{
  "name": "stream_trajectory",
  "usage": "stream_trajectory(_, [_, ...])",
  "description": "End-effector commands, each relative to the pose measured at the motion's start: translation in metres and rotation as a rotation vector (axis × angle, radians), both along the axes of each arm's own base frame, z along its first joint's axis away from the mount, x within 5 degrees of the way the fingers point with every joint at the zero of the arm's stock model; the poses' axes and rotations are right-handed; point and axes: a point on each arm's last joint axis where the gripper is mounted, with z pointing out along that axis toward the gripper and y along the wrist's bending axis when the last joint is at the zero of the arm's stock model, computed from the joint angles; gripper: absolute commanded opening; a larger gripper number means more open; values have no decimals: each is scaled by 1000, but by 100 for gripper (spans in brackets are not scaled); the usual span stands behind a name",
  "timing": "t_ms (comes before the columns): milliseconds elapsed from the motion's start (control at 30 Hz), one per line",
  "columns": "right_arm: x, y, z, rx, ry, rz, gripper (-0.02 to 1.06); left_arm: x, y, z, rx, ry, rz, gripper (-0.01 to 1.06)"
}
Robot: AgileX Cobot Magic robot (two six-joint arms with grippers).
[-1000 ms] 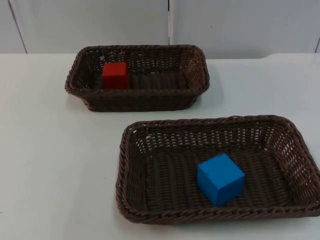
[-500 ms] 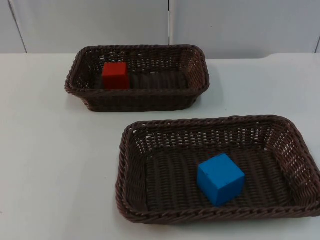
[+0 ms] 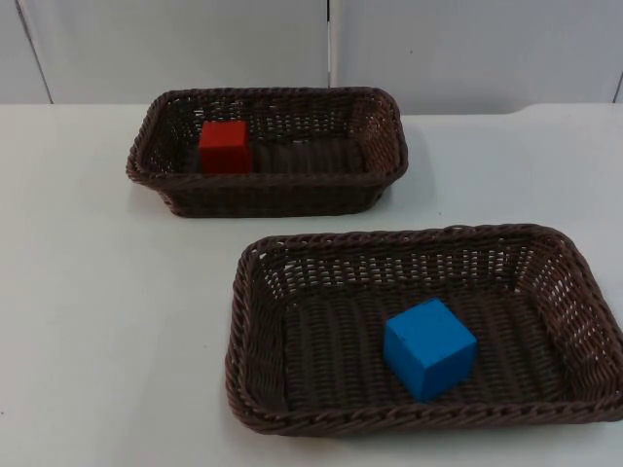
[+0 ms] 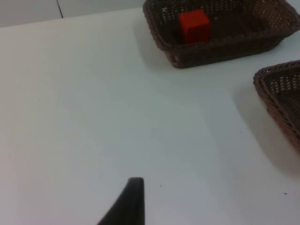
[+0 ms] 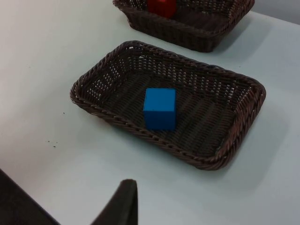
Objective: Pick up one cube with the left hand and place it into the upper basket. Pick up one cube with the right hand and place it into the lower basket.
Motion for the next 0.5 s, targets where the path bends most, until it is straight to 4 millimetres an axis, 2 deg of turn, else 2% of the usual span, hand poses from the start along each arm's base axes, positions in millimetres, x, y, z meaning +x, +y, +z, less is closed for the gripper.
stream_trajectory(0, [1, 0, -1, 4, -8, 1, 105, 1, 0, 0, -6, -8, 3, 105])
stream_trajectory(467, [1, 0, -1, 6, -7, 2, 105, 1, 0, 0, -8, -8, 2, 105])
